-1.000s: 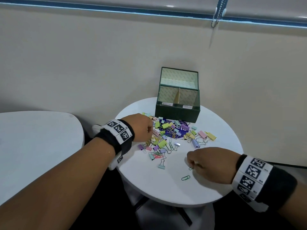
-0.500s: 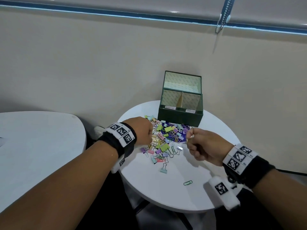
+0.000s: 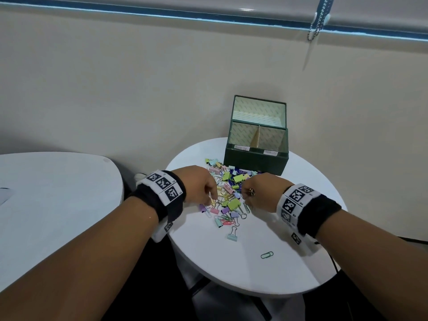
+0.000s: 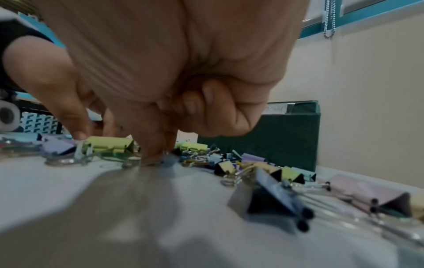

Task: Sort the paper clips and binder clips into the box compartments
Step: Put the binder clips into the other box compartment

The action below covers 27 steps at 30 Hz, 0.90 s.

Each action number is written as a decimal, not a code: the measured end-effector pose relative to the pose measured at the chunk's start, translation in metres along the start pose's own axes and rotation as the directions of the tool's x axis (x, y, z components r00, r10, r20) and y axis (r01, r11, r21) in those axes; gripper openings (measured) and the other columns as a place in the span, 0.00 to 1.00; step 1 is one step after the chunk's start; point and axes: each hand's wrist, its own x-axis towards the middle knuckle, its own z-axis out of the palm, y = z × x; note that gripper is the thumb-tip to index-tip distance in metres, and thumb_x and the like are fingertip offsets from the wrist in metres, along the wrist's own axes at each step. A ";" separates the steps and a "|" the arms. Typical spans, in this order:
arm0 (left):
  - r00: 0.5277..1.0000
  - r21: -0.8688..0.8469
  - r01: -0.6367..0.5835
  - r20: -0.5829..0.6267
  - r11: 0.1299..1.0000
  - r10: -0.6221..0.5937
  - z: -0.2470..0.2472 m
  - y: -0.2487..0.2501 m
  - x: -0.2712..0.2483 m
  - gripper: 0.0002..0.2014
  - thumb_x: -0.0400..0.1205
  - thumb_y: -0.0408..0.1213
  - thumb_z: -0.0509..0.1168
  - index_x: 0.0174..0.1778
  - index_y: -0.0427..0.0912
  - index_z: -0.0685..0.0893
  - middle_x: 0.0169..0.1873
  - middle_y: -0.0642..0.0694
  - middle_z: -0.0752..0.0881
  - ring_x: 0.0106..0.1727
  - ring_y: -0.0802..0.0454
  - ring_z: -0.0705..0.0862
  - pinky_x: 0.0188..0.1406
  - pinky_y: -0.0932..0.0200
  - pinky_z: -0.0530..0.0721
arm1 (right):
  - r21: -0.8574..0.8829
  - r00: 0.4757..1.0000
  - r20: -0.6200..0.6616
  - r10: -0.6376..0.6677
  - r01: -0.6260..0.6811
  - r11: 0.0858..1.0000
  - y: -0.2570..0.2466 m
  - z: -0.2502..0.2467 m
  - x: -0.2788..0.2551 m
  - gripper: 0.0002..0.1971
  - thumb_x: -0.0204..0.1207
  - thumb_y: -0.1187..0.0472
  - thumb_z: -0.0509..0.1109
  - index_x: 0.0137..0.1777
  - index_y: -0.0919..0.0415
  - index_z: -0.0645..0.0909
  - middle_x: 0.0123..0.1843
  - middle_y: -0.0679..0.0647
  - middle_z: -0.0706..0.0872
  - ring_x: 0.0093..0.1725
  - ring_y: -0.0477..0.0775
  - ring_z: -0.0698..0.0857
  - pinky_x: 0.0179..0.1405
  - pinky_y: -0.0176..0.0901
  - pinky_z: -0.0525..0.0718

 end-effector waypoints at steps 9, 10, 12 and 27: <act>0.999 0.114 -0.036 -0.035 0.993 0.041 0.008 0.001 0.007 0.07 0.78 0.37 0.62 0.34 0.47 0.82 0.33 0.52 0.87 0.34 0.54 0.81 0.38 0.58 0.84 | 0.005 0.999 0.003 -0.048 0.048 0.999 0.010 0.005 -0.001 0.03 0.75 0.58 0.66 0.41 0.53 0.80 0.36 0.47 0.84 0.36 0.50 0.80 0.35 0.41 0.80; 0.998 0.121 -0.038 -0.038 0.992 0.042 0.009 0.001 0.008 0.07 0.78 0.36 0.62 0.34 0.48 0.81 0.33 0.52 0.87 0.34 0.55 0.81 0.38 0.59 0.84 | 0.112 1.000 0.003 -0.024 0.024 0.993 0.013 0.001 -0.003 0.05 0.76 0.58 0.67 0.39 0.53 0.79 0.34 0.46 0.83 0.34 0.50 0.79 0.35 0.41 0.80; 0.998 0.126 -0.045 -0.042 0.991 0.050 0.007 0.002 0.007 0.06 0.79 0.37 0.63 0.38 0.49 0.82 0.35 0.53 0.87 0.37 0.55 0.82 0.38 0.60 0.83 | 0.508 0.999 0.001 0.041 -0.035 0.860 0.022 -0.006 -0.010 0.08 0.79 0.60 0.65 0.37 0.56 0.75 0.32 0.48 0.80 0.29 0.50 0.75 0.30 0.43 0.79; 0.997 0.046 -0.068 0.034 0.997 0.067 0.003 0.020 0.003 0.24 0.75 0.30 0.65 0.64 0.57 0.70 0.36 0.54 0.86 0.37 0.56 0.84 0.44 0.53 0.87 | 0.969 0.940 0.152 0.305 -0.082 -0.232 0.056 -0.055 -0.026 0.11 0.65 0.72 0.60 0.46 0.61 0.74 0.35 0.55 0.77 0.25 0.48 0.71 0.17 0.37 0.69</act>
